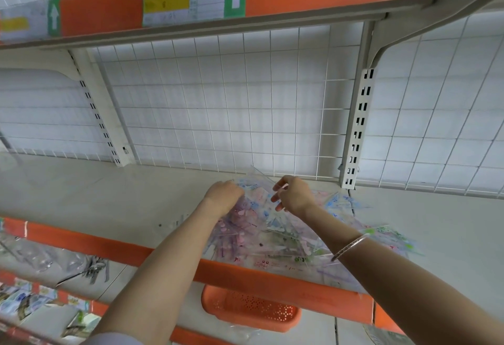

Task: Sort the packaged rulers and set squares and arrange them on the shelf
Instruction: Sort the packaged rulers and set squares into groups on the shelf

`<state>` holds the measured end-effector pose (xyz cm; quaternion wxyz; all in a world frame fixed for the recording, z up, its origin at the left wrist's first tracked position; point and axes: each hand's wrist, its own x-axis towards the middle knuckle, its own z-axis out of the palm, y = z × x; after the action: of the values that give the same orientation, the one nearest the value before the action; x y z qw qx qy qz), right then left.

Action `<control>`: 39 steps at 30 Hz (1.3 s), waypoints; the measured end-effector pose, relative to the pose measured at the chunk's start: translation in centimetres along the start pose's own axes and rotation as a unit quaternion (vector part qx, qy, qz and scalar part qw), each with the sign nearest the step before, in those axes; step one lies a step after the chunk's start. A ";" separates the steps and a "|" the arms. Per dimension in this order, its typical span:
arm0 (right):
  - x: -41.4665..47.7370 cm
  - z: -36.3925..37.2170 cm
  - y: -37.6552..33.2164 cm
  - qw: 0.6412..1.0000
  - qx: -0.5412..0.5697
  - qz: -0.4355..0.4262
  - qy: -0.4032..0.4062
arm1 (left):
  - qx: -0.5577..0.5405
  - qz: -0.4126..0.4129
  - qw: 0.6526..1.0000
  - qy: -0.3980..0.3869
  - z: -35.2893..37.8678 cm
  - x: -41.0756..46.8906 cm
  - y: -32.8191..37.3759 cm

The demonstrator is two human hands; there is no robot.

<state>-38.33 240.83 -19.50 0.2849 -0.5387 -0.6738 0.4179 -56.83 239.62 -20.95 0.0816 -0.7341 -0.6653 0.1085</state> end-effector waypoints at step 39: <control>-2.2 1.3 0.4 0.964 0.211 0.042 -0.157 | -0.280 0.056 0.956 0.067 0.9 -8.0 2.5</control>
<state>-38.69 238.36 -20.34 0.2649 -0.4215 -0.5836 0.6416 -55.36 231.41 -22.06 -0.0892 -0.7692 -0.6199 -0.1272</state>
